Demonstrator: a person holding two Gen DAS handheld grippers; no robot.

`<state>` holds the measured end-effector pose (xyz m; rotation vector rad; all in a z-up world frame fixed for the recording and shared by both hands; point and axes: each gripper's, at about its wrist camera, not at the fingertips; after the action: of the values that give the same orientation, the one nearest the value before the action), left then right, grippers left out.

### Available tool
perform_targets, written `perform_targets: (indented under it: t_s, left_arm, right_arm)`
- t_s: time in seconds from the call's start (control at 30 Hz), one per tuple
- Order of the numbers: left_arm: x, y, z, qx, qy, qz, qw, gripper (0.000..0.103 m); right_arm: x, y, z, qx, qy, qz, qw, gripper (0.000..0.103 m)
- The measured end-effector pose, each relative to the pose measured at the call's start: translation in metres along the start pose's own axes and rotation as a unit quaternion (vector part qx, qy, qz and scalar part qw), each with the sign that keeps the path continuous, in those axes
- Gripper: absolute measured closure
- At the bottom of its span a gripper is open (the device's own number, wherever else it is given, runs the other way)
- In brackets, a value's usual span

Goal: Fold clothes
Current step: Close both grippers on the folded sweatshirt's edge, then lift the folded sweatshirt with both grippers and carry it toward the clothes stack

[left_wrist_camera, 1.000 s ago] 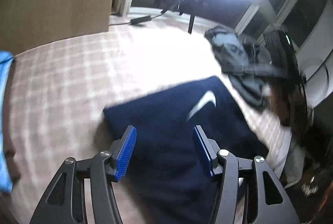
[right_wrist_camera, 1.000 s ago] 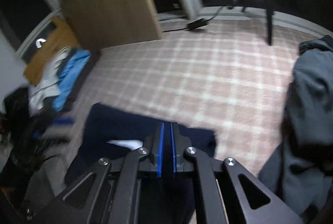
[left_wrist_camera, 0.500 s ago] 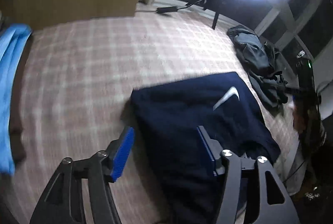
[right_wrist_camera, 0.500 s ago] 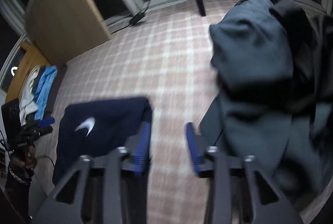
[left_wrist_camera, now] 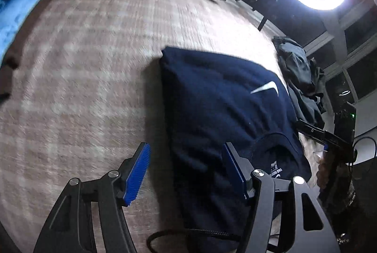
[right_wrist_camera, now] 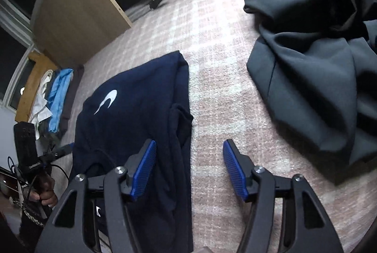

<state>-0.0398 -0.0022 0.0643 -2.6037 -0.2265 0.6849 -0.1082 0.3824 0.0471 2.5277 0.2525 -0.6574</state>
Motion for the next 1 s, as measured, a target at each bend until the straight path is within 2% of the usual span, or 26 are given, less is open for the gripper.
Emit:
perform_targets:
  t_s: [0.1, 0.27, 0.47, 0.53, 0.57, 0.6, 0.63, 0.73, 0.8, 0.83, 0.87, 0.9, 1.0]
  left_arm:
    - [0.005, -0.009, 0.004, 0.004, 0.002, 0.010, 0.9999, 0.041]
    - [0.010, -0.029, 0.011, -0.001, 0.006, 0.037, 0.9993, 0.028]
    - [0.011, -0.046, 0.017, -0.020, 0.018, 0.067, 0.9974, 0.024]
    - [0.007, -0.041, 0.017, -0.001, 0.028, 0.046, 0.9985, 0.025]
    - [0.005, -0.039, 0.017, 0.011, 0.032, 0.035, 0.9988, 0.026]
    - [0.004, -0.038, 0.017, 0.020, 0.033, 0.027, 0.9989, 0.029]
    - [0.004, -0.038, 0.018, 0.018, 0.033, 0.029, 0.9989, 0.030]
    - [0.010, -0.053, 0.019, -0.018, 0.021, 0.084, 0.9961, 0.035]
    - [0.016, -0.063, 0.021, -0.038, 0.015, 0.112, 0.9928, 0.048]
    - [0.019, -0.068, 0.022, -0.043, 0.012, 0.122, 0.9915, 0.054]
    - [0.021, -0.072, 0.023, -0.046, 0.010, 0.129, 0.9905, 0.071]
    - [0.019, -0.072, 0.025, -0.031, 0.015, 0.110, 0.9933, 0.076]
    - [0.013, -0.070, 0.026, -0.027, 0.021, 0.080, 0.9962, 0.080]
  right_arm:
    - [0.003, 0.008, 0.001, 0.003, 0.002, -0.031, 1.000, 0.040]
    - [0.007, 0.023, 0.005, 0.009, 0.013, -0.087, 0.996, 0.039]
    - [0.012, 0.040, 0.009, 0.016, 0.027, -0.155, 0.988, 0.051]
    - [0.009, 0.038, 0.009, 0.005, 0.036, -0.159, 0.987, 0.057]
    - [0.007, 0.034, 0.009, -0.005, 0.042, -0.154, 0.987, 0.060]
    - [0.005, 0.031, 0.009, -0.014, 0.045, -0.150, 0.988, 0.067]
    - [0.006, 0.031, 0.009, -0.018, 0.044, -0.151, 0.987, 0.068]
    - [0.011, 0.034, 0.007, -0.018, 0.036, -0.164, 0.986, 0.068]
    - [0.014, 0.039, 0.007, -0.015, 0.027, -0.172, 0.985, 0.069]
    - [0.014, 0.040, 0.007, -0.016, 0.022, -0.172, 0.985, 0.082]
    - [0.014, 0.039, 0.006, -0.023, 0.019, -0.163, 0.986, 0.088]
    - [0.014, 0.037, 0.006, -0.039, 0.016, -0.144, 0.989, 0.091]
    - [0.015, 0.037, 0.005, -0.072, 0.008, -0.118, 0.990, 0.092]
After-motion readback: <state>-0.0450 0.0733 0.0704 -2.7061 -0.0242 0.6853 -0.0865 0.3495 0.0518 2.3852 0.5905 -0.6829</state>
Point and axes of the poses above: each gripper's, at about its wrist camera, not at the fingertips, and z roughly the way its jaws point, y to its left, x to its underside, and after that the axes turned 6 degrees about -y, right-handed
